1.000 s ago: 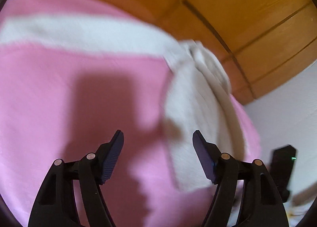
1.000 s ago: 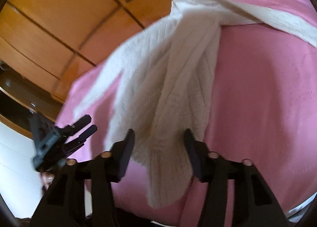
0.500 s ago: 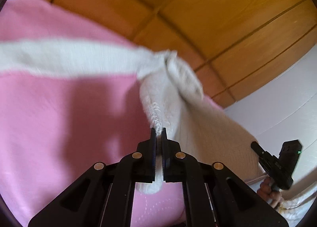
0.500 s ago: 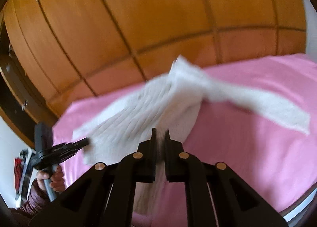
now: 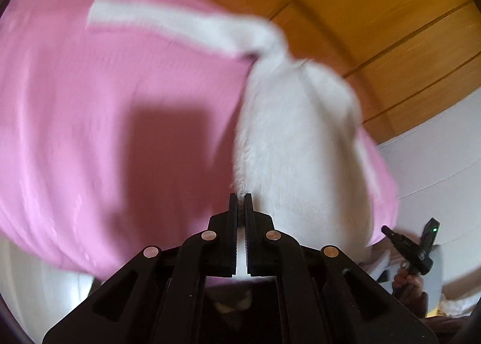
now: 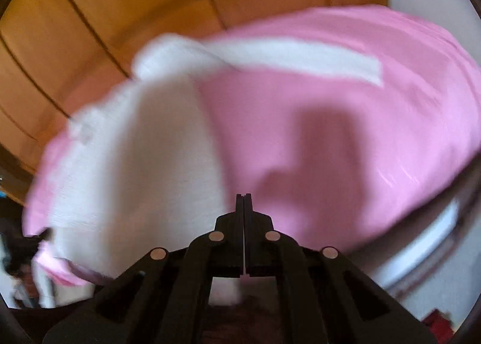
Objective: Fold small clothes
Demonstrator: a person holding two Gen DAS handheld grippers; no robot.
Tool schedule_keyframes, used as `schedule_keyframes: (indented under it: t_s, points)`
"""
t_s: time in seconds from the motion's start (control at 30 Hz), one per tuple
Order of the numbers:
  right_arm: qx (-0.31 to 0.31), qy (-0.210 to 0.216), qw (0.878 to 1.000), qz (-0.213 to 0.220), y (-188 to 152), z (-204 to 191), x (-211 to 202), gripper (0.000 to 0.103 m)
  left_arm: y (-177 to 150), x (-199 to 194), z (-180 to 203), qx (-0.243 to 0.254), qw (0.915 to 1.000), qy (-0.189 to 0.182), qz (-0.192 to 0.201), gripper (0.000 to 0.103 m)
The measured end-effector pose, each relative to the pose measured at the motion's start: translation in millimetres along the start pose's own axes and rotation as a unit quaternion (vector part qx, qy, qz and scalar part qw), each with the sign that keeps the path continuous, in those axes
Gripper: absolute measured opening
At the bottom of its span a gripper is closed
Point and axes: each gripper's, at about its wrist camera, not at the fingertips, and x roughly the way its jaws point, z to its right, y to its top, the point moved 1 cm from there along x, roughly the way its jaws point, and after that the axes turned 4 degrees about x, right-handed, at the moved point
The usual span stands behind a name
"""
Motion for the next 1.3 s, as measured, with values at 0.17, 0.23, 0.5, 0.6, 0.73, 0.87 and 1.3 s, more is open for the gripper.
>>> schedule_keyframes:
  t_s: [0.17, 0.23, 0.5, 0.6, 0.73, 0.87, 1.3]
  points:
    - [0.034, -0.018, 0.999, -0.008, -1, 21, 9, 0.004, -3, 7, -14, -0.016, 0.9998, 0.013, 0.008, 0.018]
    - [0.029, -0.007, 1.0, 0.007, 5, 12, 6, 0.008, 3, -5, -29, -0.044, 0.9983, 0.021, 0.031, 0.06]
    - [-0.058, 0.079, 0.994, 0.044, 10, -87, 12, 0.056, 55, -46, -89, -0.116, 0.9801, 0.096, 0.129, 0.07]
    - [-0.094, 0.129, 0.987, 0.027, 2, -134, 25, 0.058, 90, -51, -118, -0.148, 0.9695, 0.124, 0.151, 0.072]
    - [-0.155, 0.165, 0.974, -0.013, -19, -188, 48, 0.059, 128, -48, -151, -0.177, 0.9594, 0.154, 0.156, 0.072]
    - [-0.191, 0.174, 0.965, -0.048, -38, -218, 68, 0.06, 165, -31, -176, -0.202, 0.9539, 0.164, 0.15, 0.072]
    - [-0.208, 0.172, 0.962, -0.04, 79, -279, 126, 0.053, 195, -120, -175, -0.133, 0.9237, 0.249, 0.259, 0.004]
